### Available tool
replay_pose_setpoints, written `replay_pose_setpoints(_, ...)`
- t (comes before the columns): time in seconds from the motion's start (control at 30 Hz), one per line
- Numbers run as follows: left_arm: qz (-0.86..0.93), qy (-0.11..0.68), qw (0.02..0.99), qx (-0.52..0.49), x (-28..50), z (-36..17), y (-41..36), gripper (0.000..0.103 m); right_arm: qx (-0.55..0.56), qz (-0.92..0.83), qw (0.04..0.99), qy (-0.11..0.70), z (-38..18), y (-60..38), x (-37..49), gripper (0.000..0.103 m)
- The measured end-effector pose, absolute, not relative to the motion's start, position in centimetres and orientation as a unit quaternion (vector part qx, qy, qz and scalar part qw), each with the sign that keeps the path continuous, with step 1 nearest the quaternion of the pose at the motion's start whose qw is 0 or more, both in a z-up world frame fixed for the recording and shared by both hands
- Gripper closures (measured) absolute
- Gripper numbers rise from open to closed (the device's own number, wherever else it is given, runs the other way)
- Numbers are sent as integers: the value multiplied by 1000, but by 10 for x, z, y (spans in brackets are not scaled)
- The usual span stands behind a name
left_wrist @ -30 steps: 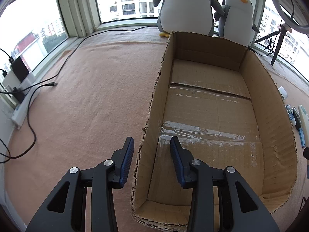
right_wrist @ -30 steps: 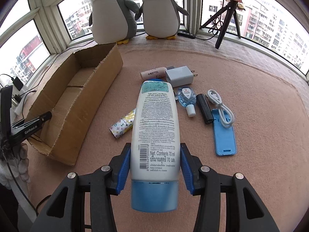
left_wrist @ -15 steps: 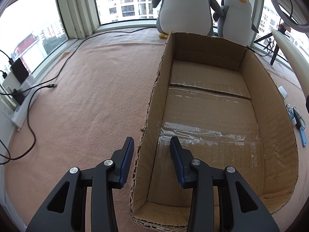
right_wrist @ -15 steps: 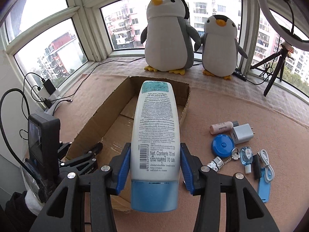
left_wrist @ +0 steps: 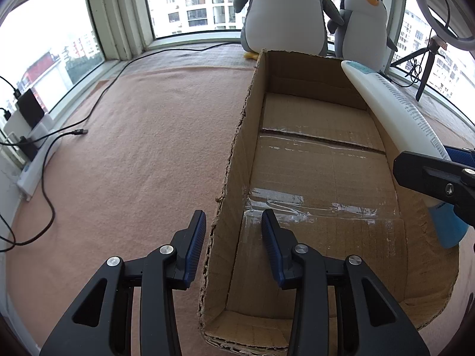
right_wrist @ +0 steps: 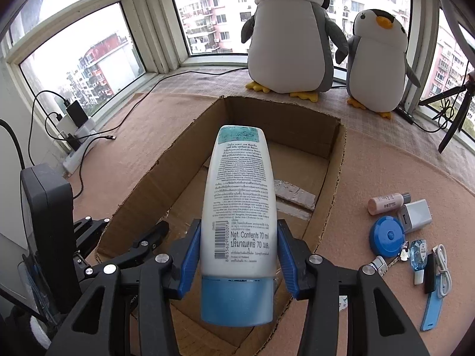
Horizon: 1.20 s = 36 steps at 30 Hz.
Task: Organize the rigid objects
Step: 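Carry the lotion tube into the cardboard box and open the right gripper, then move the right gripper to the white USB cable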
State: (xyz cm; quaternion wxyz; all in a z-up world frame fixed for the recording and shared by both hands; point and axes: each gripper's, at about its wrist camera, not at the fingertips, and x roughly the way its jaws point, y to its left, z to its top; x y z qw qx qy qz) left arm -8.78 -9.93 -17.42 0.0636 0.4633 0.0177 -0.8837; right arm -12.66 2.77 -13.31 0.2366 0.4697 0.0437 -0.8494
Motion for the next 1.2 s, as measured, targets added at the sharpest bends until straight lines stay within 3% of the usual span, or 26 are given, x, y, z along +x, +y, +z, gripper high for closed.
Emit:
replay_pose_setpoints(0.07,-884,17,63,463,-88,-174,-99,65,470,-847,245,41,-134,28,-126,54)
replay_pose_setpoints(0.13,-884,17,63,463,-88,-174,-99,65,462,-852,243,40,-131,29,-125,33)
replay_pose_setpoints(0.2,-884,17,63,463,-88,-174,-99,65,449,-860,238,38,-125,32,-123,26)
replay_pose_setpoints(0.77,-884,3,67,463,-89,-173,-96,65,443,-869,219,5,-114,74,-107,26)
replay_pose_setpoints(1.2,-883,-13,75,463,-89,-173,-91,65,435,-888,142,-53,-121,183,-96,26)
